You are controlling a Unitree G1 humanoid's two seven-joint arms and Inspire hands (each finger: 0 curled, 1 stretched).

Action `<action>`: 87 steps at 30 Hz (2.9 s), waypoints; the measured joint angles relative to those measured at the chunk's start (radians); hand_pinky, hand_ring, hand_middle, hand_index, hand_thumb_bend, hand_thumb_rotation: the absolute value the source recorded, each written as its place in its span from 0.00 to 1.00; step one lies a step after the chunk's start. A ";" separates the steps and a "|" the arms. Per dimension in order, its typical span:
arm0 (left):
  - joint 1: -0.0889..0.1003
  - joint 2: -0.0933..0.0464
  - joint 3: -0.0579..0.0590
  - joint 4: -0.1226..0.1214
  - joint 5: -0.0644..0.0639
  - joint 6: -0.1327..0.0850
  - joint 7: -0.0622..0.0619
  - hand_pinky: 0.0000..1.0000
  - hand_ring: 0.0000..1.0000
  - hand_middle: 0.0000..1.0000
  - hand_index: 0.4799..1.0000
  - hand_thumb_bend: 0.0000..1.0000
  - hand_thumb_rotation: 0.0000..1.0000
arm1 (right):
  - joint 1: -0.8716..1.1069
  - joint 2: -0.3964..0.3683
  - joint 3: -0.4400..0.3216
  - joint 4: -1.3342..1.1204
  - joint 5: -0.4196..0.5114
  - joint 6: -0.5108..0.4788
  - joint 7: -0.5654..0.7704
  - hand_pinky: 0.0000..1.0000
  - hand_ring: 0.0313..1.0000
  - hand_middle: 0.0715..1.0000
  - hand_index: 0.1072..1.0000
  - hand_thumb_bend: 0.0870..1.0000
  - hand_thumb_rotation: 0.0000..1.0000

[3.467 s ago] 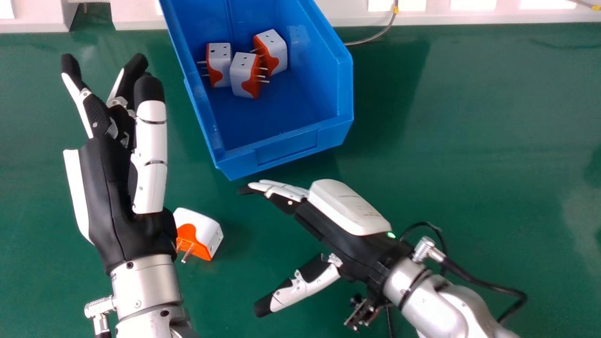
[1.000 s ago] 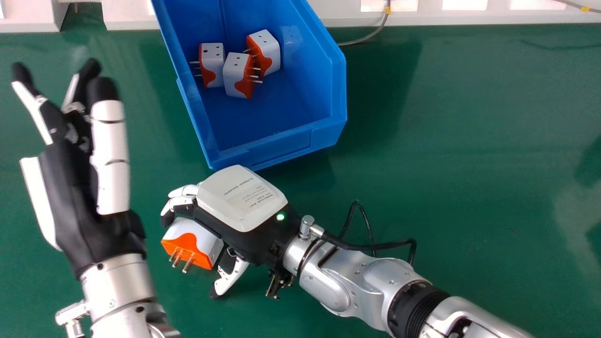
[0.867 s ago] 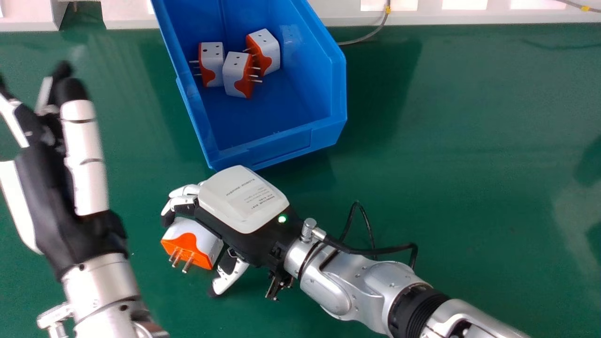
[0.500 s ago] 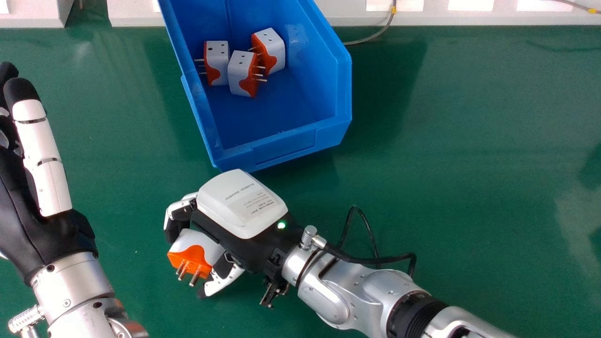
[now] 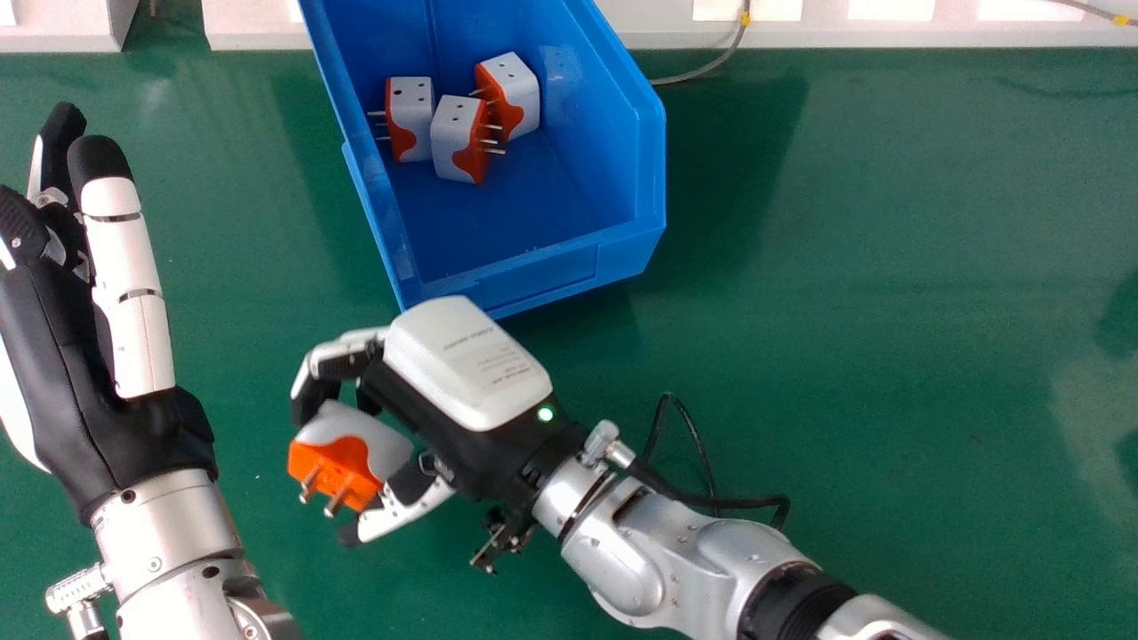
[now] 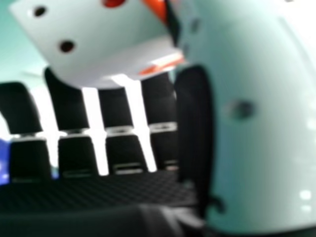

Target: Pick all objects and put in blue box

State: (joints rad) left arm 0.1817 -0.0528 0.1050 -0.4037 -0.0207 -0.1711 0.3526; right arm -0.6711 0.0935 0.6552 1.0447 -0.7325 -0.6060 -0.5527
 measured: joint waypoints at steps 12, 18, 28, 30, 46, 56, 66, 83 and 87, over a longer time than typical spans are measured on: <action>0.010 0.001 -0.013 -0.004 0.008 0.001 -0.003 0.86 0.90 0.90 0.78 0.50 0.78 | 0.227 -0.124 -0.228 -0.693 0.226 0.171 0.336 0.31 0.39 0.47 0.45 0.45 0.00; 0.011 0.001 -0.023 -0.007 0.020 0.001 0.000 0.85 0.90 0.90 0.77 0.50 0.78 | 0.291 -0.130 -0.296 -0.863 0.253 0.250 0.379 0.31 0.40 0.46 0.46 0.45 0.00; 0.012 0.001 -0.039 -0.008 0.018 0.001 -0.001 0.85 0.90 0.89 0.77 0.51 0.76 | 0.236 -0.134 -0.352 -0.813 0.055 0.382 0.189 0.30 0.37 0.45 0.48 0.44 0.00; 0.013 0.001 -0.041 -0.009 0.018 0.001 -0.001 0.85 0.90 0.89 0.77 0.51 0.76 | 0.194 -0.136 -0.351 -0.770 0.043 0.397 0.166 0.30 0.37 0.45 0.48 0.44 0.00; 0.018 0.001 -0.044 -0.017 0.000 0.007 -0.004 0.87 0.91 0.90 0.77 0.52 0.76 | -0.218 -0.094 -0.260 -0.009 -0.005 0.391 -0.055 0.37 0.46 0.53 0.53 0.50 0.00; 0.017 0.001 -0.052 -0.016 0.001 0.007 -0.001 0.86 0.90 0.89 0.75 0.53 0.76 | -0.225 -0.075 -0.170 -0.027 -0.061 0.575 -0.092 0.97 0.98 0.99 0.97 0.92 0.30; 0.013 0.001 -0.063 -0.017 0.002 0.007 0.008 0.85 0.89 0.88 0.74 0.53 0.77 | -0.152 -0.098 -0.170 -0.136 -0.053 0.450 -0.278 1.00 1.00 1.00 1.00 0.90 0.57; 0.037 0.001 -0.107 -0.019 0.010 0.010 0.016 0.89 0.91 0.90 0.77 0.52 0.75 | 0.620 -0.070 -0.298 -0.821 0.504 0.151 -0.031 0.84 0.95 1.00 1.00 0.70 0.97; 0.036 0.001 -0.109 -0.011 0.009 0.005 0.008 0.88 0.90 0.88 0.72 0.52 0.74 | 0.723 -0.032 -0.361 -0.893 0.668 0.224 0.080 0.84 0.96 1.00 1.00 0.72 1.00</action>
State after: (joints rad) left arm 0.2179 -0.0522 -0.0041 -0.4144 -0.0116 -0.1666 0.3603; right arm 0.0524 0.0611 0.2947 0.1513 -0.0645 -0.3815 -0.4732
